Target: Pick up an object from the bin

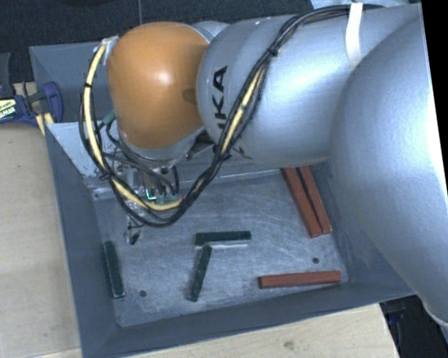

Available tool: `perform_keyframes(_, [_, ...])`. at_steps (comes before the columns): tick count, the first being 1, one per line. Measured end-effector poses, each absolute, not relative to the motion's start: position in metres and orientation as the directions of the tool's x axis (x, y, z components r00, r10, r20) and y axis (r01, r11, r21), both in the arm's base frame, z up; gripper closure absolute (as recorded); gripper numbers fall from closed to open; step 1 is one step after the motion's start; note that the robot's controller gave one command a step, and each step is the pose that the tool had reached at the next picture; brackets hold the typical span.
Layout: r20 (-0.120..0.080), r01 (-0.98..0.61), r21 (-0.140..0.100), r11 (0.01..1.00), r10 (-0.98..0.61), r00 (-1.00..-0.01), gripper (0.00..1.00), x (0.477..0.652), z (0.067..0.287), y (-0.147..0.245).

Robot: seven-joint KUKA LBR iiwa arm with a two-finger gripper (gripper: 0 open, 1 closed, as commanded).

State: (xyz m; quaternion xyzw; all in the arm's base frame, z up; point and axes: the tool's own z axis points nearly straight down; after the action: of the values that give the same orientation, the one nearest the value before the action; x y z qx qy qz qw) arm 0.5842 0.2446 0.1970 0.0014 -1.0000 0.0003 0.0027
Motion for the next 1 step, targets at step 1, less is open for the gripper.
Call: perform_keyframes(1, [0.005, 0.046, -0.002, 0.999, 0.046, -0.999, 0.0, 0.6262, 0.0654, 0.1715])
